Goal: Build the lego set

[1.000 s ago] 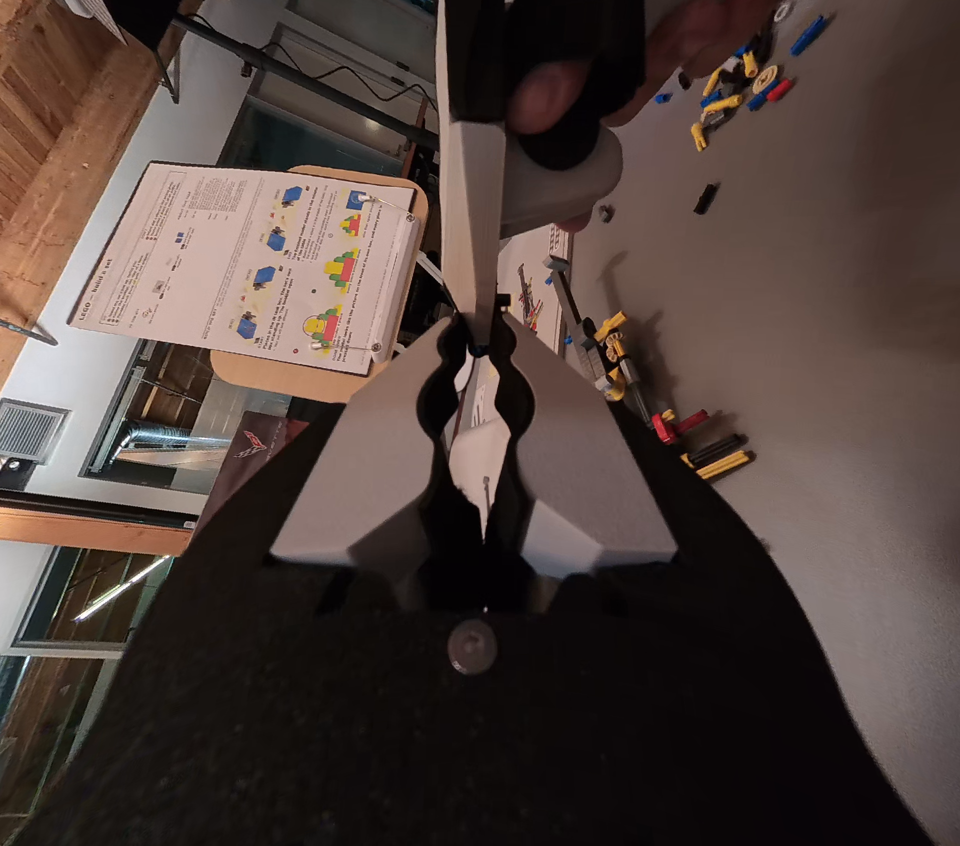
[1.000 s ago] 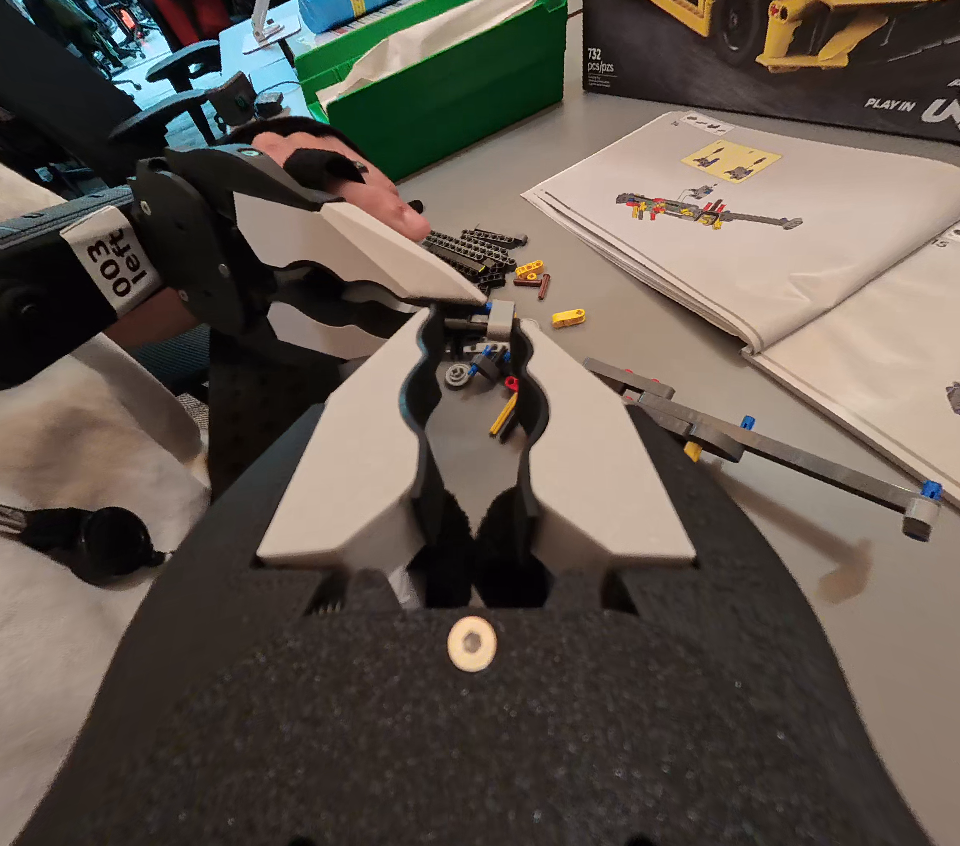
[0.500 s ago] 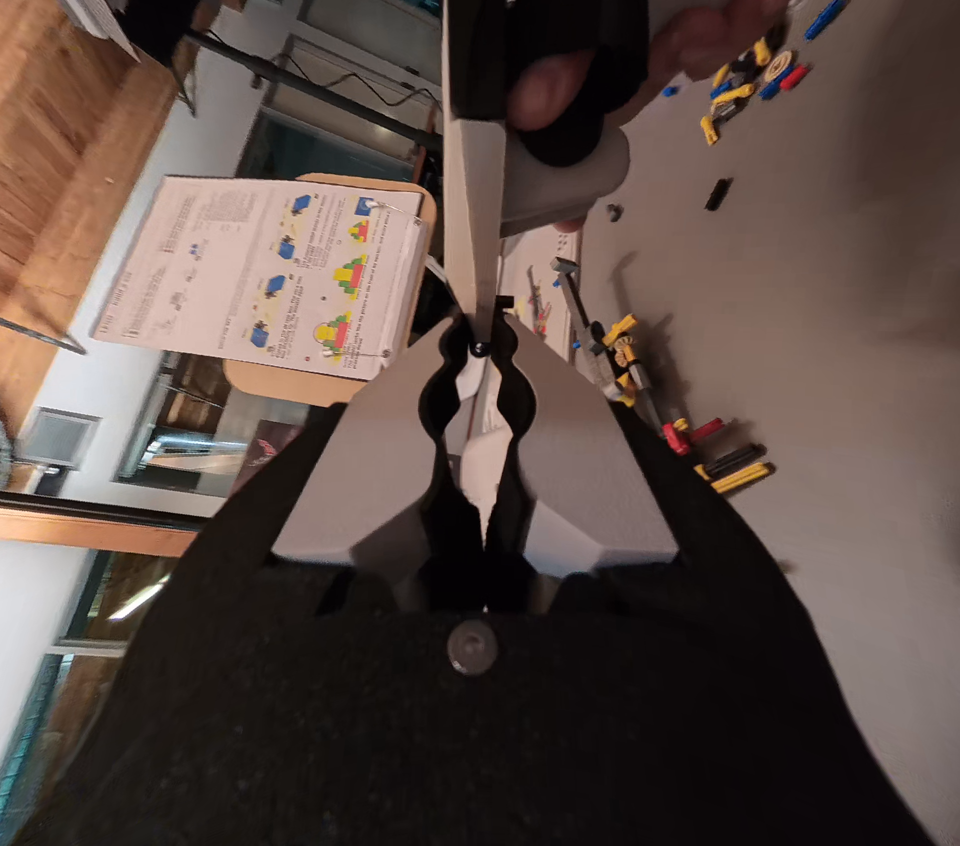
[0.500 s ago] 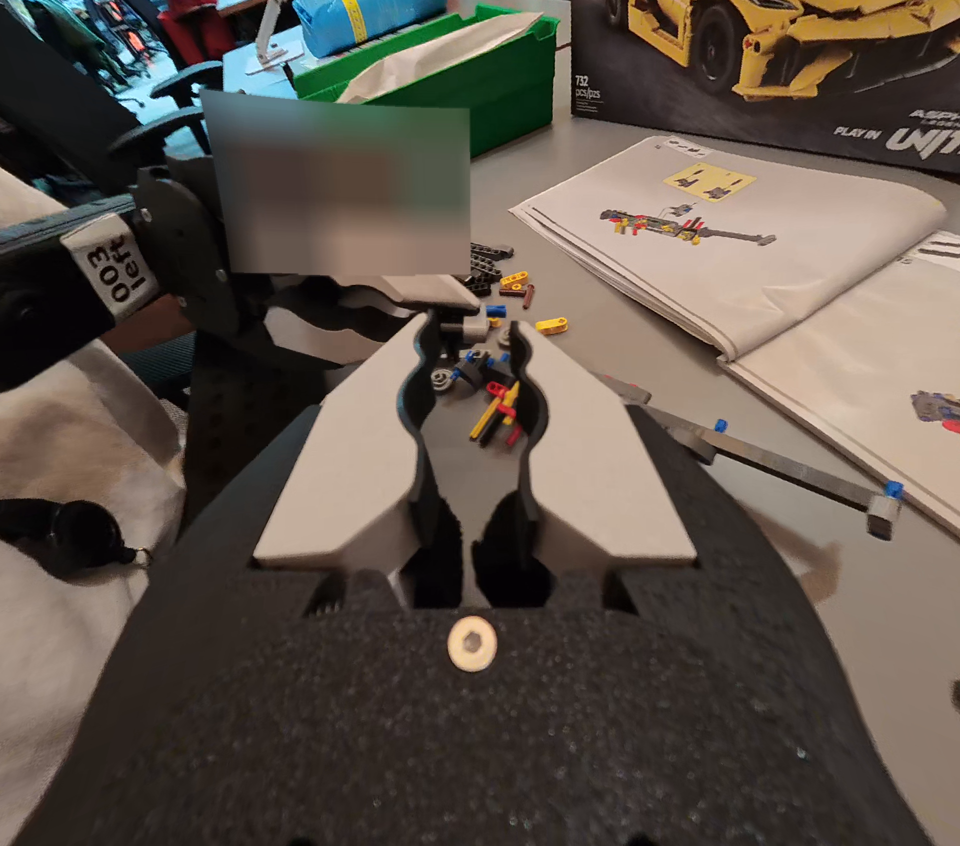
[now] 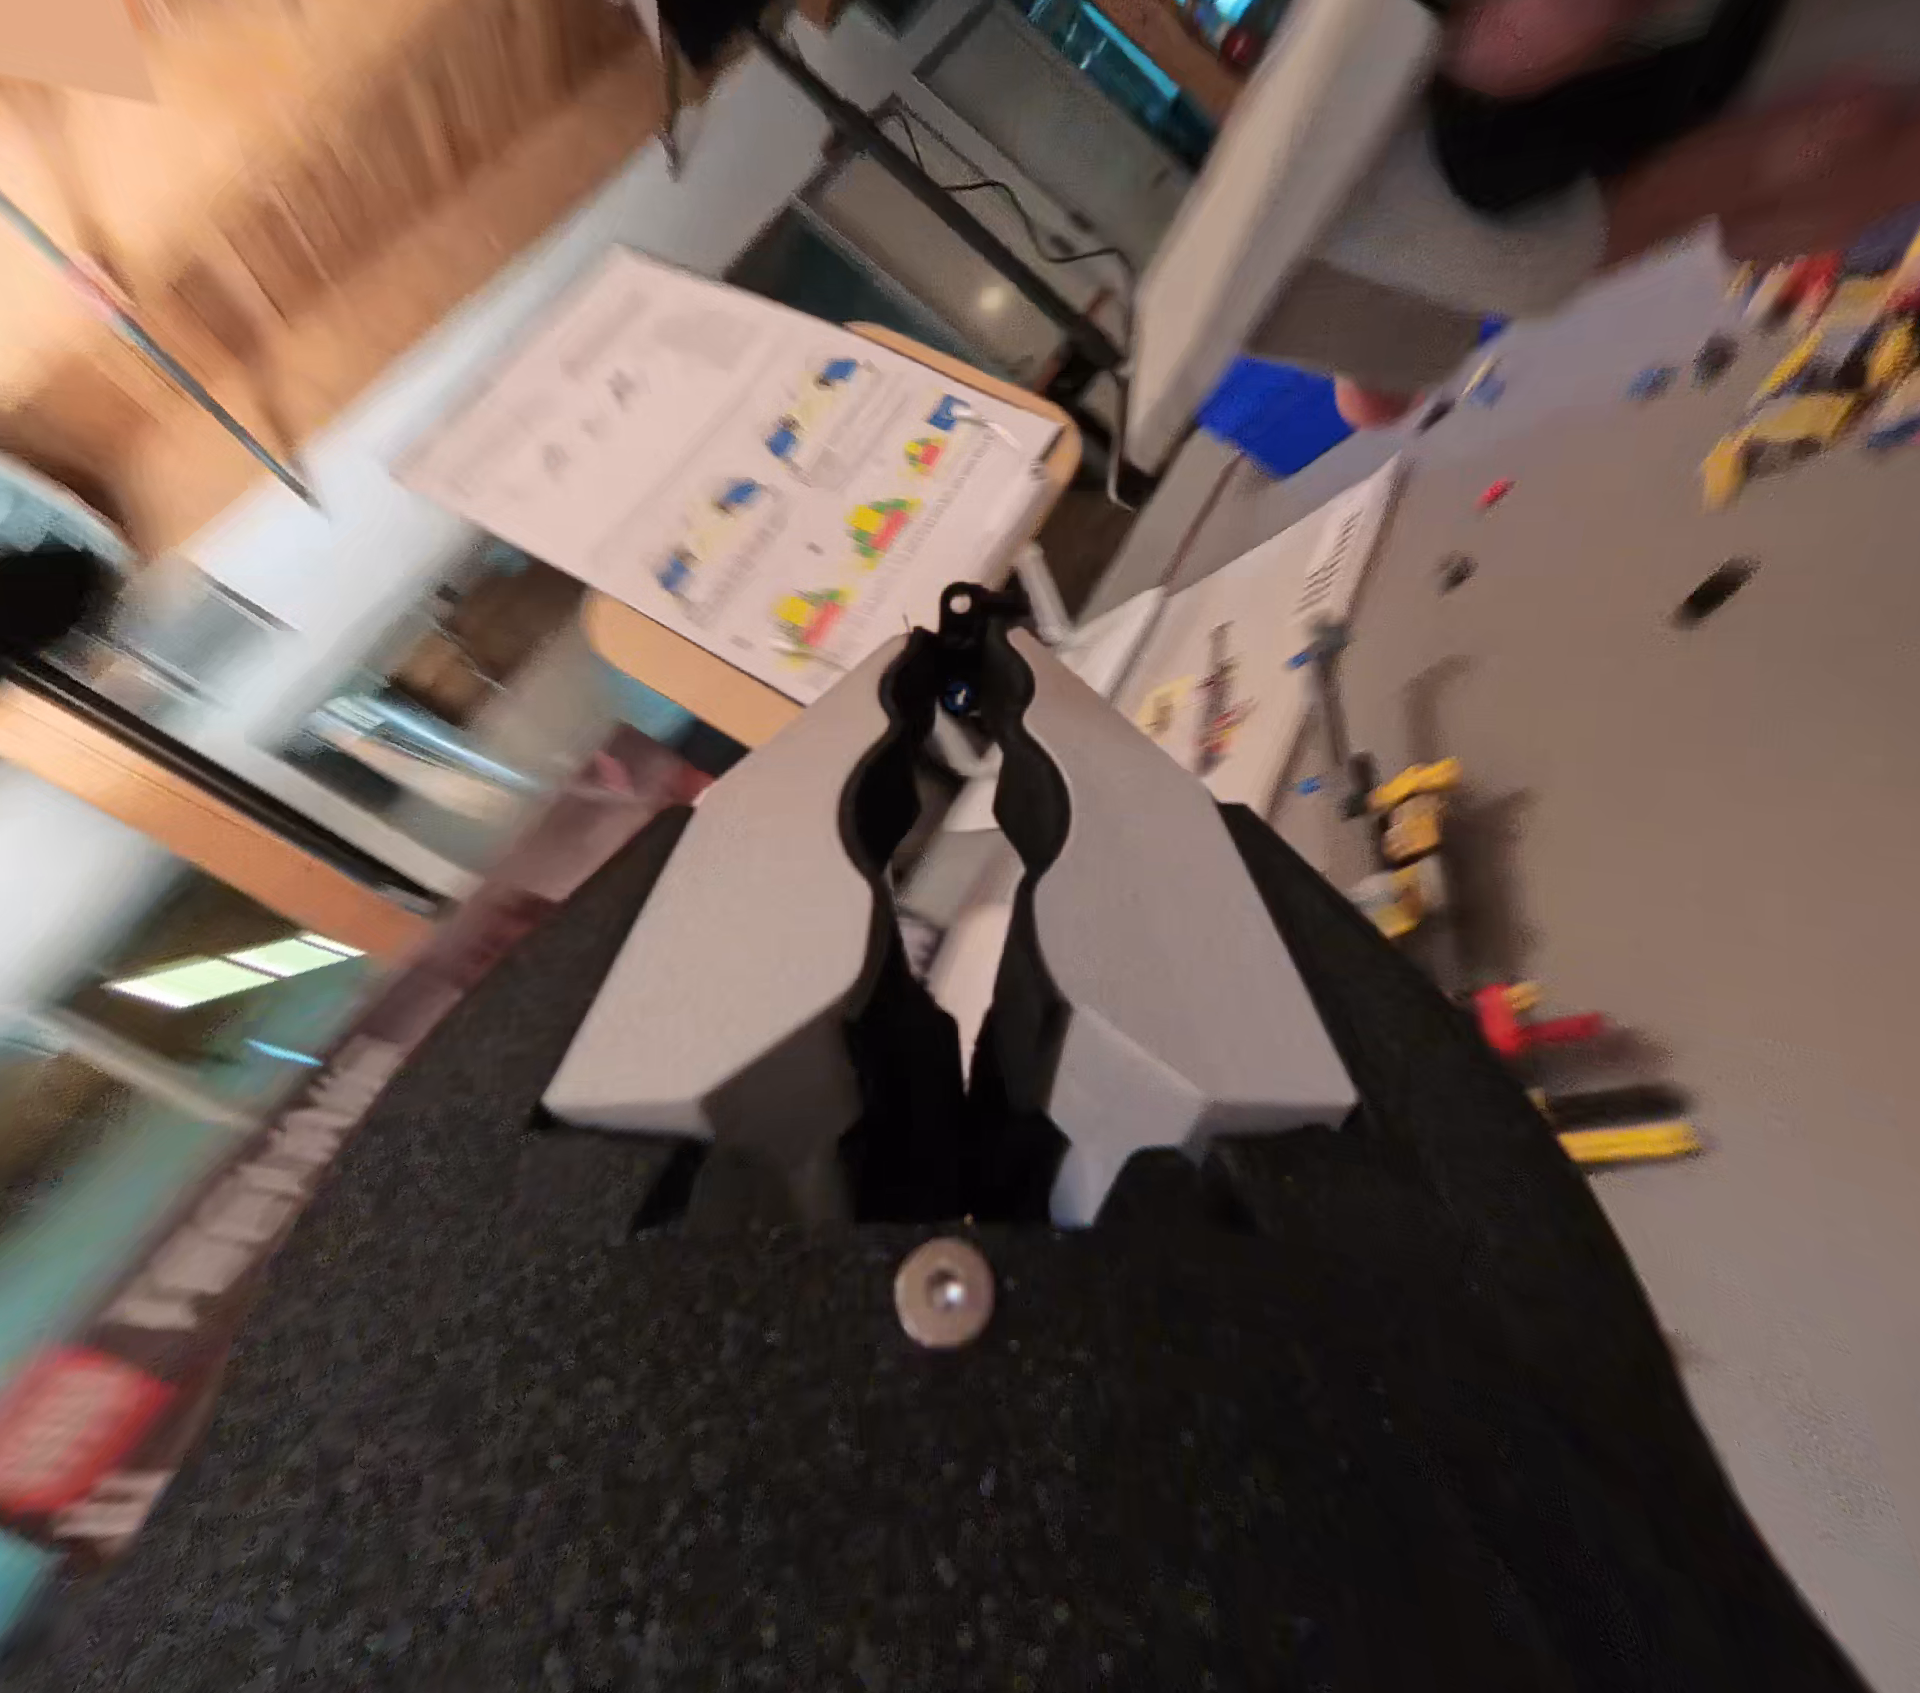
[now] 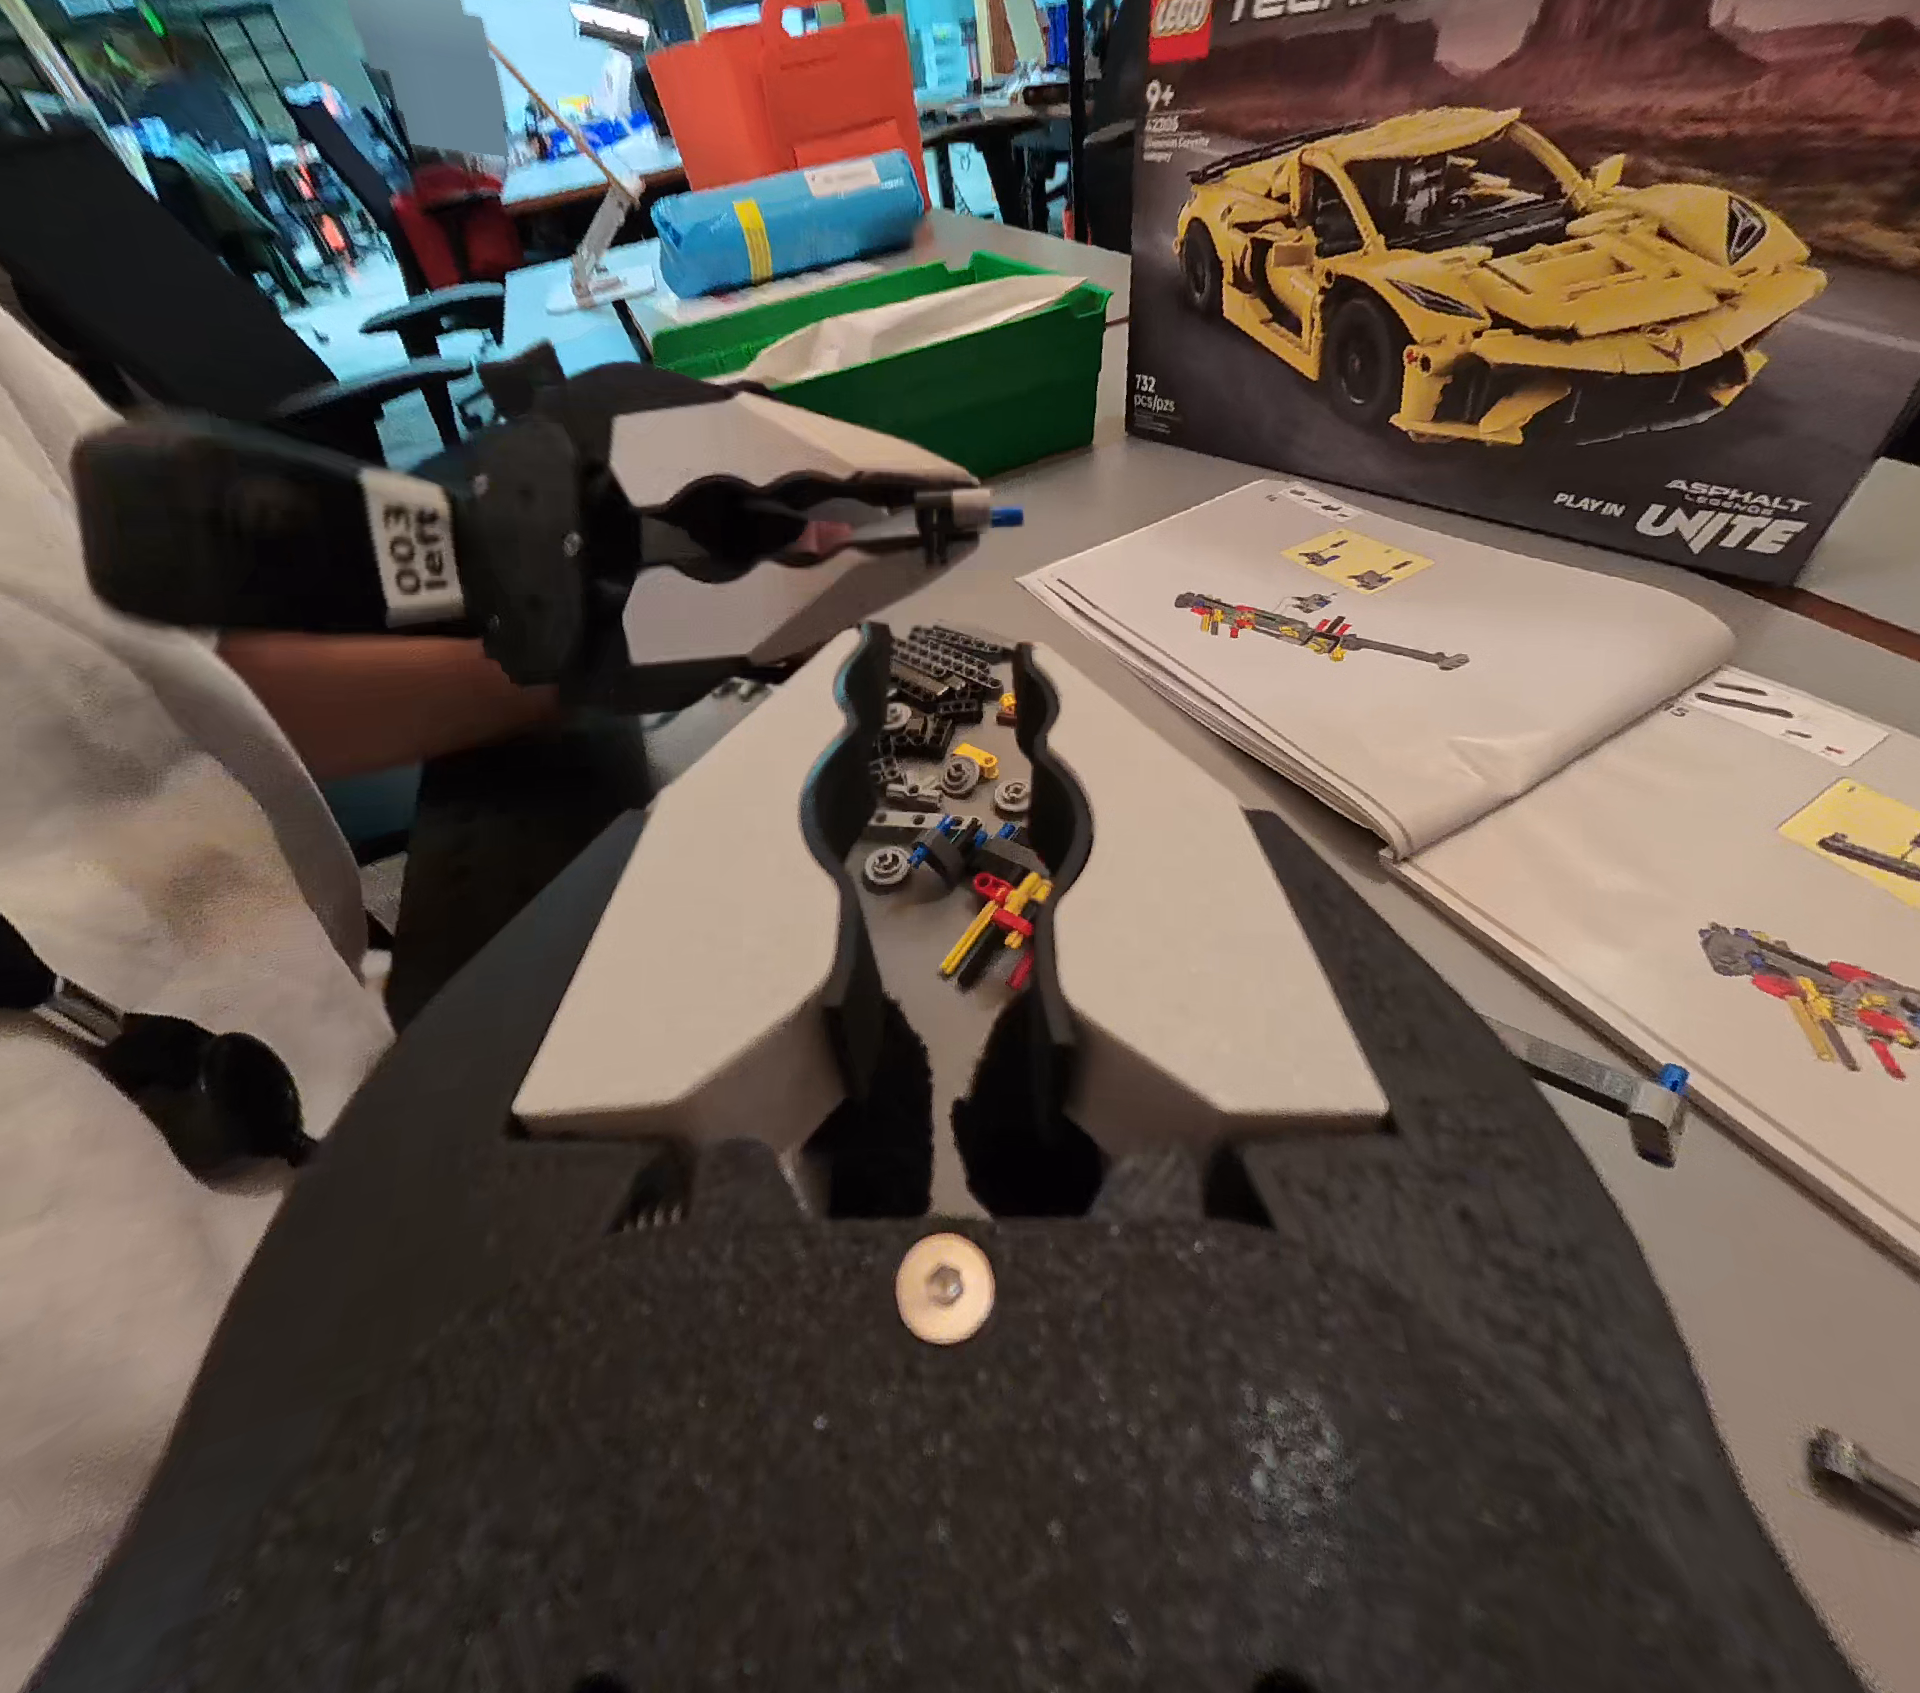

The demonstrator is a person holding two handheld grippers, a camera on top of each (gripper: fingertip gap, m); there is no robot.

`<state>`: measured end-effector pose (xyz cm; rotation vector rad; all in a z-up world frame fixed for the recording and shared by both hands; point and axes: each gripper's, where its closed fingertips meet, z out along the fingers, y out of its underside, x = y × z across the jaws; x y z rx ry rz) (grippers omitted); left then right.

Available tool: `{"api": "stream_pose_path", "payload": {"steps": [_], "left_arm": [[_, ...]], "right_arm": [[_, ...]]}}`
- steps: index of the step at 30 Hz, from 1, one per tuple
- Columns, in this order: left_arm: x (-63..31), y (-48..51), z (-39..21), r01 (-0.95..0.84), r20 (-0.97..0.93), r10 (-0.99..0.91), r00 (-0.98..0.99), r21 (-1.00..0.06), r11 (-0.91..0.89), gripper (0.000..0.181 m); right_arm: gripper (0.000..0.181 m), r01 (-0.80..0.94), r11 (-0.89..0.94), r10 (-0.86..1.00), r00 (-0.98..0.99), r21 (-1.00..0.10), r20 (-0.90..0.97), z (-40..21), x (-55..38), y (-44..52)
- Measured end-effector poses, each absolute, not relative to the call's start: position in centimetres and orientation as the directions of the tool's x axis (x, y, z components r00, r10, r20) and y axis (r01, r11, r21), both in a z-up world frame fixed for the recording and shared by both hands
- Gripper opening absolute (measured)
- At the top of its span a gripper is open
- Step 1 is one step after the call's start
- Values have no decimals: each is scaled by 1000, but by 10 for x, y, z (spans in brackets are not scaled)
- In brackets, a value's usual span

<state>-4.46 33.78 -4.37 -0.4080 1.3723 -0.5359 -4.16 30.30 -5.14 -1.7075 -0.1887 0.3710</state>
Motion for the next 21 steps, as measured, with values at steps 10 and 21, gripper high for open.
{"api": "stream_pose_path", "payload": {"steps": [10,21], "left_arm": [[-24,400,-30,31,583,-720,-377,-769,-639,6],[-19,489,-43,-123,773,-370,-515,-494,-861,6]], "right_arm": [[22,-180,-205,287,929,-962,-235,-34,1,347],[21,-287,-244,155,932,-926,-329,-77,47,450]]}}
